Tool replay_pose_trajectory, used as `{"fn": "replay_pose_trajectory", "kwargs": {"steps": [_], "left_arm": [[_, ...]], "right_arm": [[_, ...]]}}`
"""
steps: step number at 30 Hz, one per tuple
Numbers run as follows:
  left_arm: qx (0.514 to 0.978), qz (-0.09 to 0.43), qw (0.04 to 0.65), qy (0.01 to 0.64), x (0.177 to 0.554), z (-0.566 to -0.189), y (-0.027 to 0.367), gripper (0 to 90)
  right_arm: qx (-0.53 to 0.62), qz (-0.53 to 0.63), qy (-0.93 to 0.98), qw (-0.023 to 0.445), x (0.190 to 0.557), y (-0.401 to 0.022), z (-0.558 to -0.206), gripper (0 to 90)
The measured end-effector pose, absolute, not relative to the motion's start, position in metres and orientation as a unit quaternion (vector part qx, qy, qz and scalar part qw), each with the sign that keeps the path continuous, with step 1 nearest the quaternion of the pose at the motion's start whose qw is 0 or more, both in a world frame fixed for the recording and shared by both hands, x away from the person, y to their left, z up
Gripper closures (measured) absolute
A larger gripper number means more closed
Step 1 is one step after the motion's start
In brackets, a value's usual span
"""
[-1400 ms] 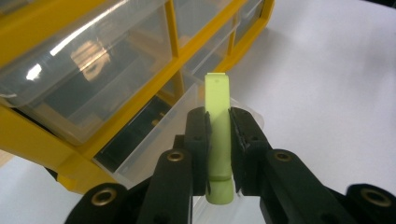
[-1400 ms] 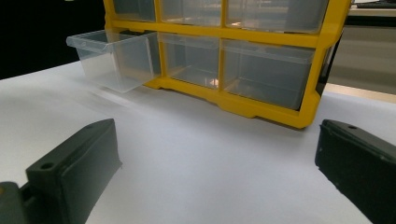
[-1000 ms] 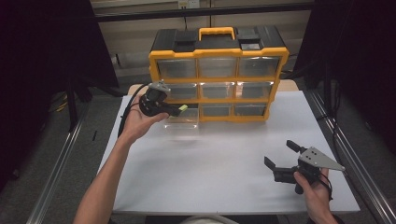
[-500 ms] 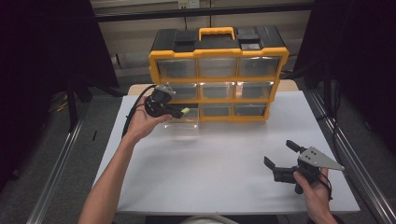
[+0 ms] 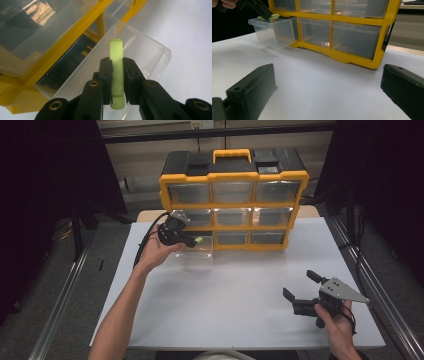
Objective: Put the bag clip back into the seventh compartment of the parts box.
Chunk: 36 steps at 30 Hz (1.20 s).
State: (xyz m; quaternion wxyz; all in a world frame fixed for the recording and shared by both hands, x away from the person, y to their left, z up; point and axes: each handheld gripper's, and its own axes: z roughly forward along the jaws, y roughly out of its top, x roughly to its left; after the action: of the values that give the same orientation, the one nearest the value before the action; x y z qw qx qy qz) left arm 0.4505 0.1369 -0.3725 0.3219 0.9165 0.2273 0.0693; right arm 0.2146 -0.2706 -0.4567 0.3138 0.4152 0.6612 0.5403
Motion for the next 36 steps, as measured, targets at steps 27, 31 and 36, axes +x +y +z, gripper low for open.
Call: {"fn": "replay_pose_trajectory", "kwargs": {"steps": [27, 31, 36], "left_arm": [[0.927, 0.066, 0.298, 0.216, 0.454, -0.385, 0.129, 78.4], [0.921, 0.062, 0.308, 0.231, 0.454, -0.39, 0.128, 78.4], [0.915, 0.062, 0.314, 0.245, 0.454, -0.391, 0.129, 77.7]], "right_arm": [[0.413, 0.541, 0.662, 0.314, 0.214, -0.271, -0.456, 0.0], [0.413, 0.541, 0.662, 0.313, 0.214, -0.271, -0.457, 0.0], [0.414, 0.54, 0.661, 0.315, 0.214, -0.271, -0.457, 0.0]]}}
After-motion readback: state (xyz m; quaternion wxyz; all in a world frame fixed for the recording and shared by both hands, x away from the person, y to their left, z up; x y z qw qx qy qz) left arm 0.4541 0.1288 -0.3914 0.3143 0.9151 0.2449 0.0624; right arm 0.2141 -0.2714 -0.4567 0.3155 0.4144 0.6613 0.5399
